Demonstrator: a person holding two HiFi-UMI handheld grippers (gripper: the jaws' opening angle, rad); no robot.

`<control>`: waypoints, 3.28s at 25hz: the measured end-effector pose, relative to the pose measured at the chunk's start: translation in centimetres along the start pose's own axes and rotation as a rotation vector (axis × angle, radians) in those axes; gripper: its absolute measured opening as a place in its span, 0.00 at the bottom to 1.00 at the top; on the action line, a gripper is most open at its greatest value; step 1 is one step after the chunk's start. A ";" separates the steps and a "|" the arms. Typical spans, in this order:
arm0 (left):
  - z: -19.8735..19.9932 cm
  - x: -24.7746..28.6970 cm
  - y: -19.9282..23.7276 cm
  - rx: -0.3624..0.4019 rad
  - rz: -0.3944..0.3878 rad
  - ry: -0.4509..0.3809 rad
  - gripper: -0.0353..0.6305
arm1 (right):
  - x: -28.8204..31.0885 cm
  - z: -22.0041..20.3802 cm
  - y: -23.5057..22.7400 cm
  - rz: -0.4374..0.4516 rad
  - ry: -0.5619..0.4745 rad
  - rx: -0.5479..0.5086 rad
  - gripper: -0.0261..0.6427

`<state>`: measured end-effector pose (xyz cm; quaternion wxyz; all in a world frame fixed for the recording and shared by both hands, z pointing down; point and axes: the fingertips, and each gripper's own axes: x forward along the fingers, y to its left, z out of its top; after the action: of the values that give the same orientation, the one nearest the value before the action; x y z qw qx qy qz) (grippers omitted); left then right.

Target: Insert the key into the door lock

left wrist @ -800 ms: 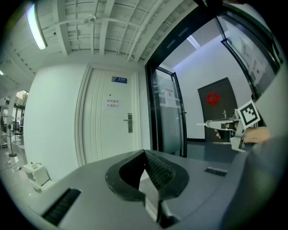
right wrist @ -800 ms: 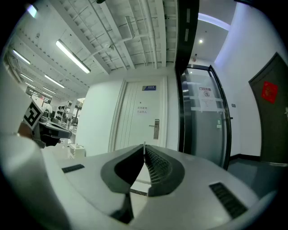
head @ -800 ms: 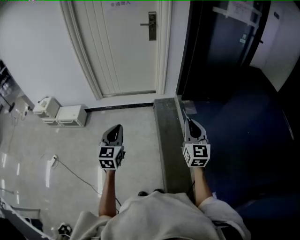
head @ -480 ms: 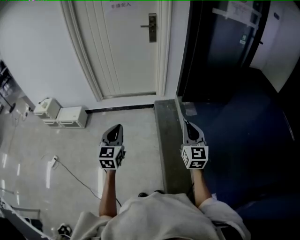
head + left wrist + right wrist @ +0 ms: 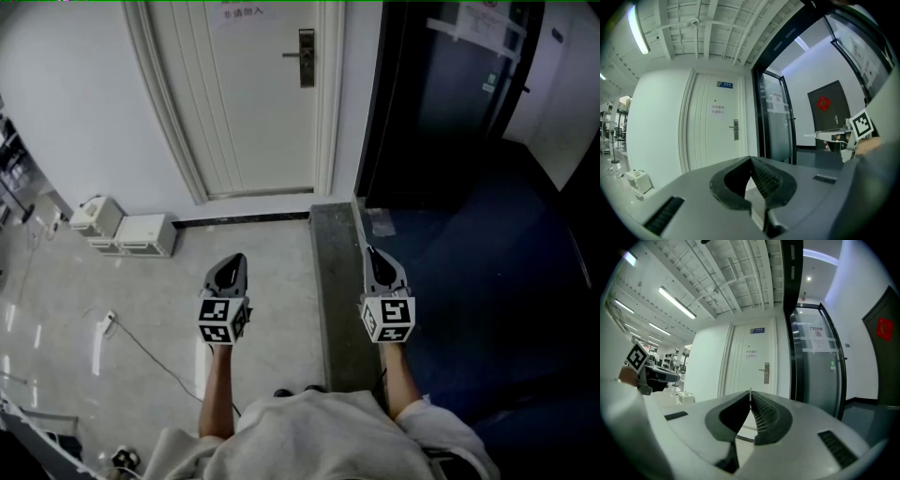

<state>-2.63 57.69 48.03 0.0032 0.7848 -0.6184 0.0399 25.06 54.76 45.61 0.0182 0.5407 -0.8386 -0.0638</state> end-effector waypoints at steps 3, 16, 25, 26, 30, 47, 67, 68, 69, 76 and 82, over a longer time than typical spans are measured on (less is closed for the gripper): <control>0.1 0.5 -0.5 0.001 0.006 0.000 0.08 | 0.3 -0.3 -0.6 0.009 0.004 0.004 0.08; -1.5 4.1 -0.5 -0.012 0.020 0.030 0.08 | 3.7 -1.6 -2.3 0.038 0.022 0.008 0.08; -2.4 10.6 1.8 -0.027 -0.013 0.043 0.08 | 10.1 -2.3 -3.3 0.036 0.042 -0.008 0.08; -2.5 11.6 2.1 -0.027 -0.019 0.046 0.08 | 11.0 -2.6 -3.5 0.033 0.046 -0.011 0.08; -2.2 16.7 4.5 -0.033 -0.042 0.042 0.08 | 16.0 -2.7 -4.3 0.018 0.050 -0.022 0.08; 2.1 40.9 20.4 -0.037 -0.143 0.041 0.08 | 43.0 -0.2 -5.9 -0.071 0.065 -0.040 0.08; -0.1 54.0 25.8 -0.051 -0.179 0.088 0.08 | 56.3 -3.9 -8.9 -0.095 0.122 -0.035 0.08; -0.2 54.6 26.0 -0.050 -0.174 0.089 0.08 | 57.0 -4.1 -9.1 -0.090 0.121 -0.035 0.08; -0.3 55.3 26.1 -0.048 -0.169 0.090 0.08 | 57.8 -4.3 -9.4 -0.086 0.119 -0.034 0.08; -0.3 62.0 28.0 -0.035 -0.128 0.104 0.08 | 65.7 -5.5 -12.5 -0.039 0.106 -0.026 0.08; 1.8 70.7 29.5 -0.019 -0.084 0.098 0.08 | 74.2 -5.5 -17.0 0.004 0.094 -0.046 0.08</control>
<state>-14.73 -17.93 49.59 0.0423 0.8073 -0.5842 0.0721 10.22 -20.09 46.08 0.0702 0.5409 -0.8362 -0.0575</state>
